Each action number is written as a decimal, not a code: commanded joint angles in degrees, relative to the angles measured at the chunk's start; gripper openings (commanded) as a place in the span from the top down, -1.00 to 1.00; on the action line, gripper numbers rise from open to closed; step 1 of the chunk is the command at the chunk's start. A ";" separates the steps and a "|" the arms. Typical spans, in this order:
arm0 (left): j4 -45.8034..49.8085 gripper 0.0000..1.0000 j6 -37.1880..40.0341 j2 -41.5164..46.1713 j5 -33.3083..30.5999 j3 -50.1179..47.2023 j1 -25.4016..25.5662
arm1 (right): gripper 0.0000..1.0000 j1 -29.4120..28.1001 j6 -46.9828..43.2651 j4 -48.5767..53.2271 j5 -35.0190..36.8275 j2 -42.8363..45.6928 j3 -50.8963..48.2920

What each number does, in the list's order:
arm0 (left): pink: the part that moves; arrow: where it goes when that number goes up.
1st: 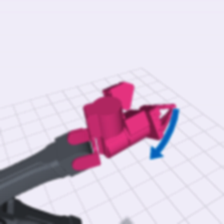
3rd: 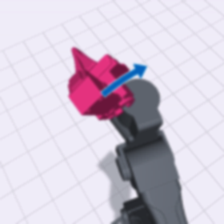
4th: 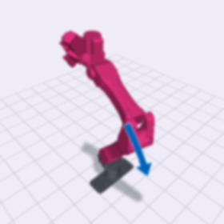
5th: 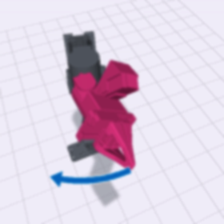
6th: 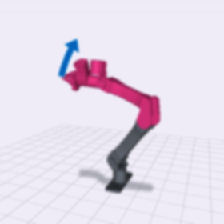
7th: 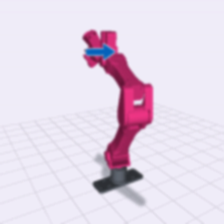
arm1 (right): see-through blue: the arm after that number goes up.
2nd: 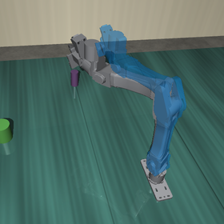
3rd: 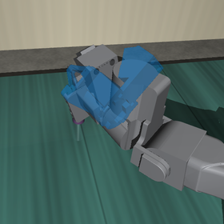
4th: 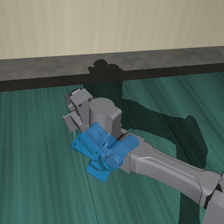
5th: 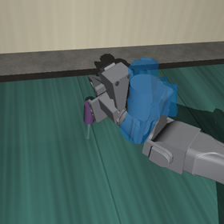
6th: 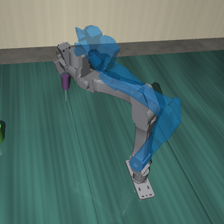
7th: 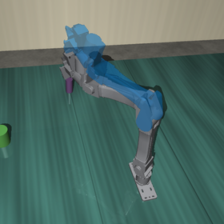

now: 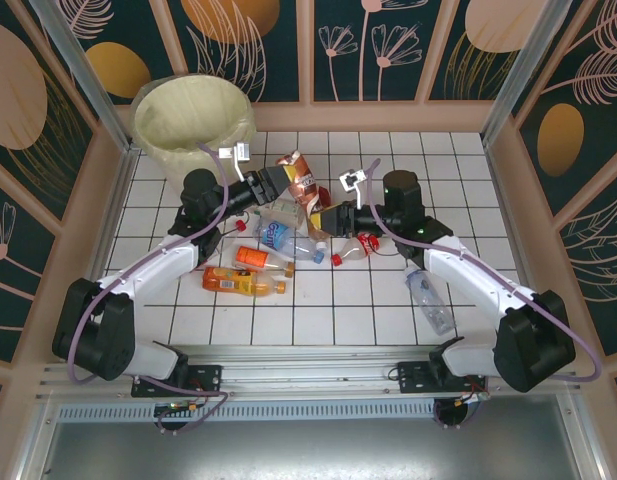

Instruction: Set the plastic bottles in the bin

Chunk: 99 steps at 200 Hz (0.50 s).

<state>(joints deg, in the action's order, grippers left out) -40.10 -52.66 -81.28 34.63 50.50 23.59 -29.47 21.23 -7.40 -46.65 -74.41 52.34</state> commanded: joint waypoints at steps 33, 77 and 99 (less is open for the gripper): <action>-2.50 -0.60 -0.58 -0.21 1.41 2.06 0.31 | 0.29 -1.00 -0.73 -2.84 -2.48 -0.68 -0.13; -0.96 -0.51 0.64 0.10 1.58 1.77 0.40 | 0.29 -1.28 -1.04 -2.96 -2.26 -2.30 -0.50; 0.36 -0.38 1.61 0.24 1.49 1.99 0.42 | 0.29 -1.46 -1.02 -3.21 -2.15 -2.67 -0.51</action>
<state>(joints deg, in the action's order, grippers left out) -39.83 -52.66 -81.28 35.44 51.00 23.59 -30.39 21.30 -7.88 -47.81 -76.44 52.34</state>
